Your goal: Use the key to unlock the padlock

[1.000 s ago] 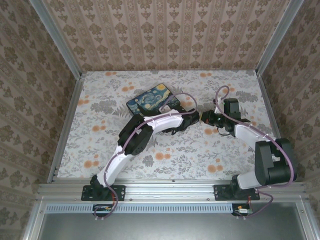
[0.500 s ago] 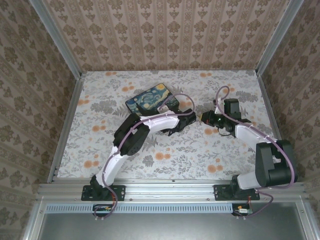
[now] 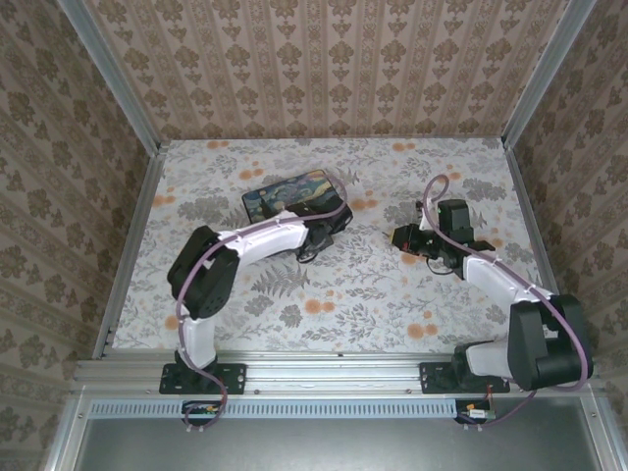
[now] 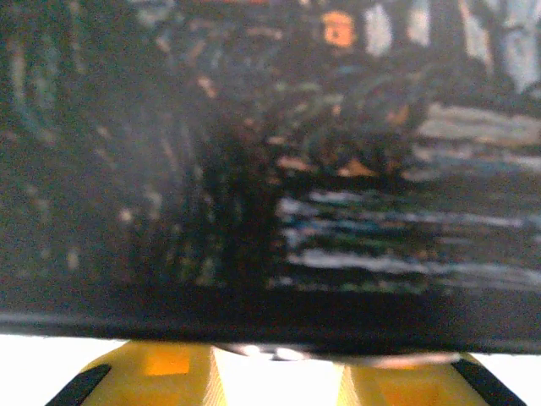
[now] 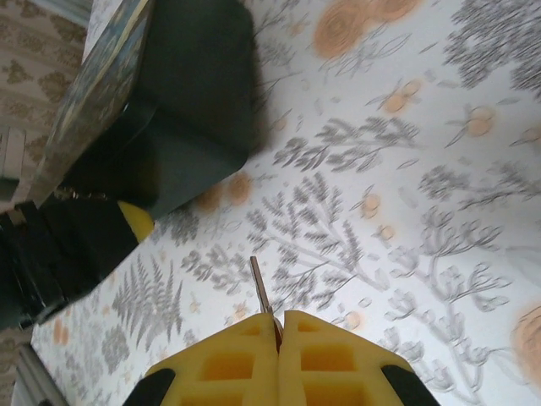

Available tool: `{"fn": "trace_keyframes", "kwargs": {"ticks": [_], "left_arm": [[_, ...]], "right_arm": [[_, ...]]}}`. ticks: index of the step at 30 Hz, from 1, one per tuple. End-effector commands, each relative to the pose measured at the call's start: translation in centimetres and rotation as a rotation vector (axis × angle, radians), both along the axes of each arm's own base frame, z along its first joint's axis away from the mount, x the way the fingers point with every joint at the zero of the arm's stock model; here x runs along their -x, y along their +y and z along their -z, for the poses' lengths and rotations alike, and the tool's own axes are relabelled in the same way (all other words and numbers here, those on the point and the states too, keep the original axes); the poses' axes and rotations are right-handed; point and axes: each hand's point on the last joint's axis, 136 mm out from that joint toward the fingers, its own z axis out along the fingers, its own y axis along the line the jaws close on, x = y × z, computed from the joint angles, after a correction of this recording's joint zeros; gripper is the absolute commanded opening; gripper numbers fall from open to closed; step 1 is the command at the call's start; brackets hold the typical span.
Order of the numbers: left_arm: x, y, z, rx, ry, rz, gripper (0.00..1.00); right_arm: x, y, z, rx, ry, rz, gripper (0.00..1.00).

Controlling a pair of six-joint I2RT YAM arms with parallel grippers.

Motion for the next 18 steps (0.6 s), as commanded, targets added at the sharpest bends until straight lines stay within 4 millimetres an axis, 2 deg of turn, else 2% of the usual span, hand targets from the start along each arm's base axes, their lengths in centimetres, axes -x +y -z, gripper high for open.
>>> {"fn": "trace_keyframes", "kwargs": {"ticks": [1,10,12,18], "left_arm": [[1.2,-0.6,-2.3,0.143,0.065,0.064,0.12],[2.5,-1.2,-7.5,0.353,0.174,0.096,0.11],[3.0,-1.5,-8.6,0.397,0.201,0.102,0.1],[3.9,-2.3,-10.7,0.52,0.282,0.084,0.09]], "right_arm": [[2.4,1.5,0.2,-0.015,0.029,-0.04,0.0],[6.0,7.9,-1.6,-0.126,-0.024,-0.209,0.0],[6.4,9.1,-2.3,-0.147,-0.05,-0.236,0.0],[5.9,11.0,-5.2,-0.225,-0.144,-0.239,0.0]]}}
